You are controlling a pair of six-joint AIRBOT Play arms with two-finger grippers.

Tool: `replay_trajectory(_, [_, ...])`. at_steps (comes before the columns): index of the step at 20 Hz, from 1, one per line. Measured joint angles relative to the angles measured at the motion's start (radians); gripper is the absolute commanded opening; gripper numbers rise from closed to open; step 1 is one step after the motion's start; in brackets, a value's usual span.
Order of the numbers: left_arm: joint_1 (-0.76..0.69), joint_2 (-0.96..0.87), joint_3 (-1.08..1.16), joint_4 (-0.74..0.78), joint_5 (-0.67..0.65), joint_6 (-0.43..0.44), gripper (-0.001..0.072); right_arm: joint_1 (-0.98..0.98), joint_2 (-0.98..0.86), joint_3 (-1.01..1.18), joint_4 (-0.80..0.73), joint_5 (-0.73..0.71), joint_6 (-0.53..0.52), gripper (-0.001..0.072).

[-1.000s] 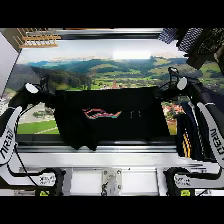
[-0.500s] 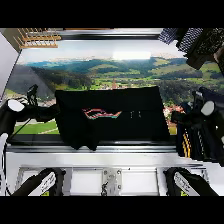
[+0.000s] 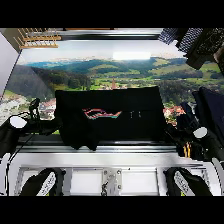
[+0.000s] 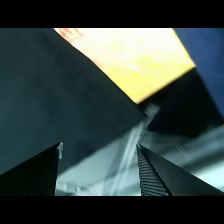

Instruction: Fold the clothes and pants, and hang the long-sleeved shirts on hangers.

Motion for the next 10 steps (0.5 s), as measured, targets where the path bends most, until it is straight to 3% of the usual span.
replay_trajectory(2, [0.0,0.006,-0.005,0.0,-0.002,-0.001,0.0548,0.032,-0.008,-0.011,0.023,-0.059,-0.003,0.0501])
replay_trajectory(5, [0.0,0.01,-0.009,0.0,-0.01,-0.003,0.0548,0.071,-0.027,-0.021,0.029,-0.125,-0.006,0.0049])
replay_trajectory(6, [0.0,0.011,-0.009,0.006,-0.022,-0.003,0.0548,0.079,-0.032,-0.023,0.027,-0.134,-0.006,0.0016])
replay_trajectory(10, [0.0,0.012,-0.024,0.1,-0.094,-0.064,0.055,0.093,-0.037,-0.024,0.034,-0.165,-0.007,0.0016])
